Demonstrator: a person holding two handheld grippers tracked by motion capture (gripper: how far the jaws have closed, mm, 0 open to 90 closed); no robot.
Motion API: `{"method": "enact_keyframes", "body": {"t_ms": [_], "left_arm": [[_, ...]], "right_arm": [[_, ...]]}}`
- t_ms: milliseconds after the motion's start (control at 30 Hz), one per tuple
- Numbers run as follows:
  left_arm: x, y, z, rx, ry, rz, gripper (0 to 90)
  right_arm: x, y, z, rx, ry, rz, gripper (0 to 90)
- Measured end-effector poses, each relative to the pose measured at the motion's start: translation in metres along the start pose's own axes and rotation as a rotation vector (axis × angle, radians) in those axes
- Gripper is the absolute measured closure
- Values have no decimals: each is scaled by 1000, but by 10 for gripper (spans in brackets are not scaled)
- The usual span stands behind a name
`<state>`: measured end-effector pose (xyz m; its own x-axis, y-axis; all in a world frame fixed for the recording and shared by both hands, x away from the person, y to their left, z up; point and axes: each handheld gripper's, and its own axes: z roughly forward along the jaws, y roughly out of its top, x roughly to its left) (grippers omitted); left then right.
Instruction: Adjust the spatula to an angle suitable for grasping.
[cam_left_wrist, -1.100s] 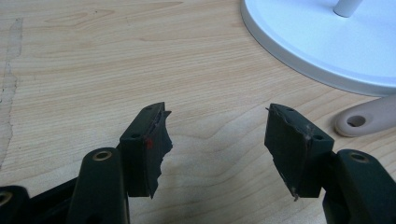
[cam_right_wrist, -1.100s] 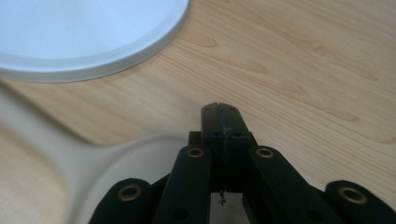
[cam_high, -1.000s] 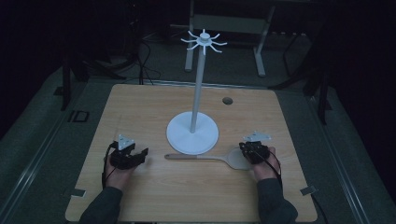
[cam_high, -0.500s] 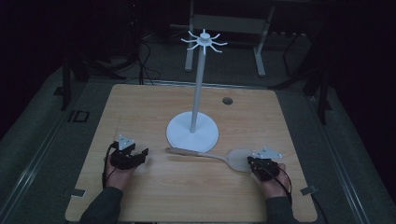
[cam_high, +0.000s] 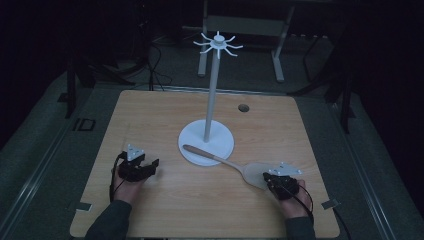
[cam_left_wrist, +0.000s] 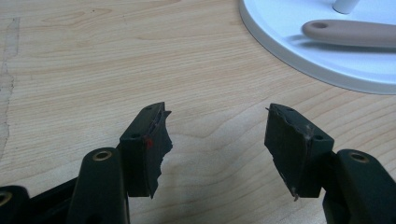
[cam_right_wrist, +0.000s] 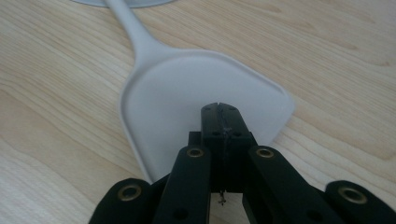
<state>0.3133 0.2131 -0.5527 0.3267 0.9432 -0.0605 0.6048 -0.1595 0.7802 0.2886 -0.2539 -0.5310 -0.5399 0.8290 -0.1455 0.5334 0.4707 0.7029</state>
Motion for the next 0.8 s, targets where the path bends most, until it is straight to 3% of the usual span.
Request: {"method": "enact_keyframes", "body": {"t_ms": [167,400,600,800], "left_arm": [[0,0,0,0,0,0,394],[1,0,0,-2,-1,-2,393],[1,0,0,-5,-2,-2,393],[1,0,-1,-6,-2,-4,394]], "right_arm": [[4,16,3,-19,39,-27,886],[20,56,22,-16,121,-127,754],[32,79,48,67,179,-188,616],[36,87,78,172,206,-257,611]]}}
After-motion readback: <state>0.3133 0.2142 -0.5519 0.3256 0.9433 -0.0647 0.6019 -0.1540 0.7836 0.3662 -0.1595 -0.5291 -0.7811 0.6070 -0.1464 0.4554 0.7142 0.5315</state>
